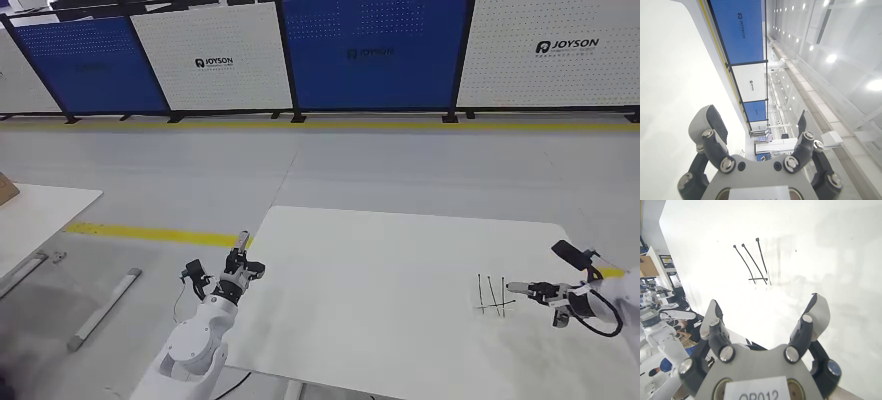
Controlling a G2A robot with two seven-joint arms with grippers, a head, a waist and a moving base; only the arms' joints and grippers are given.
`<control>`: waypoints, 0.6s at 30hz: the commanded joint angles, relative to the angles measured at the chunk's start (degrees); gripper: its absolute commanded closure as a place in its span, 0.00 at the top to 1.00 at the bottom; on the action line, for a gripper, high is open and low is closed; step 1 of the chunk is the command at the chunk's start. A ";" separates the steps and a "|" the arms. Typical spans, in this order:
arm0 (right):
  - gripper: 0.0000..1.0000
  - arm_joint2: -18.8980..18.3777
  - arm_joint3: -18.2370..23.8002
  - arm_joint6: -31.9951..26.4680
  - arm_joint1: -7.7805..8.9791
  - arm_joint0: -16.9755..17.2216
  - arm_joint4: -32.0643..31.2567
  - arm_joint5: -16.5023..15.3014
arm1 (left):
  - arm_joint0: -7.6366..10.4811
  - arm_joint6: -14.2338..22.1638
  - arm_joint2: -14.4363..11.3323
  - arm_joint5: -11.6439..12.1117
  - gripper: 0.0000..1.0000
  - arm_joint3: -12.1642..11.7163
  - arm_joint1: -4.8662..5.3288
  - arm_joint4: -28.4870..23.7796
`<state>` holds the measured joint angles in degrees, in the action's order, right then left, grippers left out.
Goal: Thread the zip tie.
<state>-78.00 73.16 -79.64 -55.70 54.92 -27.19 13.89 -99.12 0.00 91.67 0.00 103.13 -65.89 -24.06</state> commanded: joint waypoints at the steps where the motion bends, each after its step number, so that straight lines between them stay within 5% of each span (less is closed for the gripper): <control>1: 1.00 0.00 0.00 0.00 0.00 0.00 0.01 0.00 | 0.00 0.00 0.00 0.00 1.00 0.00 0.00 0.00; 6: 1.00 0.29 0.12 0.73 -0.05 0.11 -0.26 -0.33 | 0.00 0.00 0.00 0.00 1.00 0.00 0.00 0.00; 9: 1.00 2.36 -0.81 3.26 -0.50 -0.29 0.53 -3.70 | 0.00 0.00 0.00 0.00 1.00 0.00 0.00 0.00; 16: 1.00 11.47 -10.77 3.09 -2.68 -10.17 -1.96 -4.01 | 0.00 0.00 0.00 0.00 1.00 0.00 0.00 0.00; 18: 1.00 12.08 -11.27 2.32 -2.80 -10.59 -2.17 -3.94 | 0.00 0.00 0.00 0.00 1.00 0.00 0.00 0.00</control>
<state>-66.05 62.09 -76.52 -58.47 44.48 -29.29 9.91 -99.12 0.00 91.67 0.00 103.13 -65.89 -24.06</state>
